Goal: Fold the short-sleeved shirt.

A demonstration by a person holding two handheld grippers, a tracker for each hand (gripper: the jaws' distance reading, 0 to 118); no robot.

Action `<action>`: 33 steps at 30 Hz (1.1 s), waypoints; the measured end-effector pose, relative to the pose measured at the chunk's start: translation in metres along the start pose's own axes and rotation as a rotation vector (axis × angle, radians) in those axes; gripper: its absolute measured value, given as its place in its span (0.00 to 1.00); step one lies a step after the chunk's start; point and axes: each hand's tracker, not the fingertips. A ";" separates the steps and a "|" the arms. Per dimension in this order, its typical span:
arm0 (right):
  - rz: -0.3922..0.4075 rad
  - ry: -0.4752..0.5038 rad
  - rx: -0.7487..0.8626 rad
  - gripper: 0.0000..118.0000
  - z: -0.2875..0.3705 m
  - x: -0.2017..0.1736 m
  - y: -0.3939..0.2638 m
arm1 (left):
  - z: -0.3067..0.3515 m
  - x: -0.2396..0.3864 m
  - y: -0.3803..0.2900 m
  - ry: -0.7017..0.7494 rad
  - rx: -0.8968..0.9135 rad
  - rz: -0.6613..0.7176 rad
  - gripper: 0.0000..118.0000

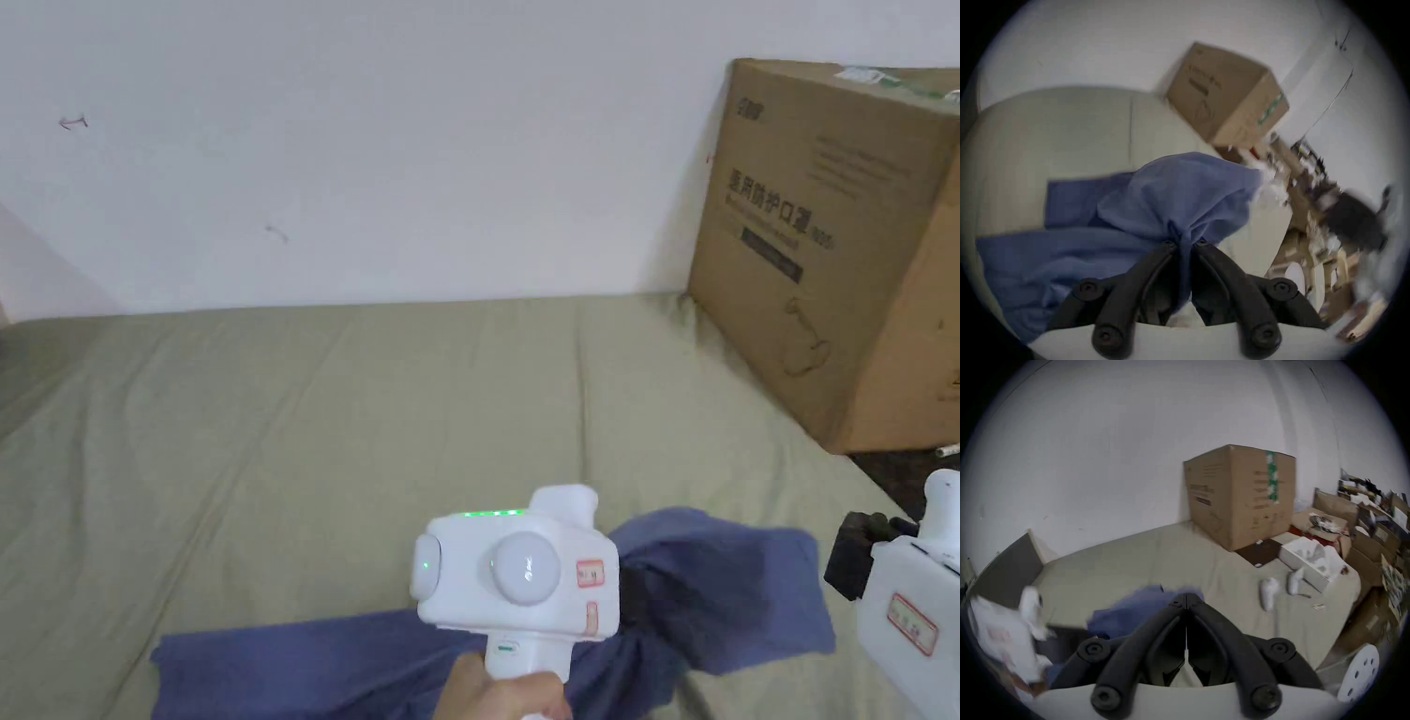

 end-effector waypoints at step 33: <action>0.110 0.208 -0.274 0.00 -0.065 -0.082 -0.074 | 0.060 -0.185 -0.087 0.445 -0.038 0.167 0.00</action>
